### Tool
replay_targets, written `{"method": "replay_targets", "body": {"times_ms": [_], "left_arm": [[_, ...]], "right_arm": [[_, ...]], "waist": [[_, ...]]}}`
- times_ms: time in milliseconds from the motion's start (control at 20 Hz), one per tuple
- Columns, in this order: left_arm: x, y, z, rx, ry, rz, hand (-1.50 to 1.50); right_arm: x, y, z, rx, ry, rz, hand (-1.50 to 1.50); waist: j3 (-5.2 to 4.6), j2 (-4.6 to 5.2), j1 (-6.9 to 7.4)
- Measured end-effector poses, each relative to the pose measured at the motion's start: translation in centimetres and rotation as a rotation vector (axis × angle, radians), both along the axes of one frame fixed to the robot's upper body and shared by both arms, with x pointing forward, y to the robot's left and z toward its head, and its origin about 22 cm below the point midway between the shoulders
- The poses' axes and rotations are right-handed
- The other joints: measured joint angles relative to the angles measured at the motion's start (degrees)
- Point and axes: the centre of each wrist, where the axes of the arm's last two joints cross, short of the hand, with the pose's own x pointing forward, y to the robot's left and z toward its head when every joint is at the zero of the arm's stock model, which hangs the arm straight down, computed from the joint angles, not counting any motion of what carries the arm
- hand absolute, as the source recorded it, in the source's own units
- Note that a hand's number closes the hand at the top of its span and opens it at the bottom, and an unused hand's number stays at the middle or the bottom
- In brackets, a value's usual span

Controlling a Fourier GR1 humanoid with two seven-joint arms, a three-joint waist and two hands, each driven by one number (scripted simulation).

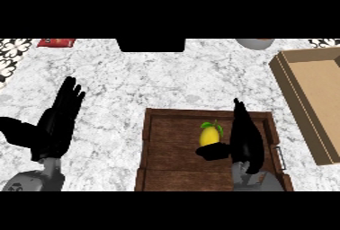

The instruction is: Pick the lemon from the tray and place it in the cardboard box

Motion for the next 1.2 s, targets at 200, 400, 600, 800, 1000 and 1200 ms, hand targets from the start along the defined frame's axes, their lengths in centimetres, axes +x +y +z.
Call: {"method": "replay_targets", "body": {"times_ms": [200, 400, 600, 800, 1000, 1200], "left_arm": [[0.2, 0.3, -0.1, 0.005, -0.003, 0.001, 0.0], [0.1, 0.7, 0.4, 0.004, -0.006, 0.004, 0.0], [0.2, 1.4, -0.7, 0.002, -0.006, 0.006, 0.0], [-0.1, 0.7, -0.6, 0.006, -0.006, -0.001, 0.0], [0.1, 0.6, -0.6, 0.001, -0.002, 0.003, 0.0], [0.4, 0.4, -0.7, 0.0, -0.005, 0.003, 0.0]], "right_arm": [[0.1, 0.6, -0.7, 0.007, 0.009, 0.013, -1.5], [0.4, 0.2, -1.0, 0.017, 0.022, 0.002, -1.5], [0.5, 0.6, -1.5, 0.022, 0.03, 0.005, -1.5], [0.3, 0.8, -2.8, 0.023, 0.051, 0.005, -1.5], [-0.3, 1.0, -4.1, 0.023, 0.063, 0.005, -1.5], [0.3, 0.9, -4.4, 0.023, 0.062, 0.0, -1.5]], "waist": [[0.01, 0.02, 0.01], [0.0, 0.0, 0.02], [0.0, 0.02, -0.02], [0.0, 0.0, 0.02], [0.0, 0.0, -0.02], [-0.01, -0.01, -0.03]]}}
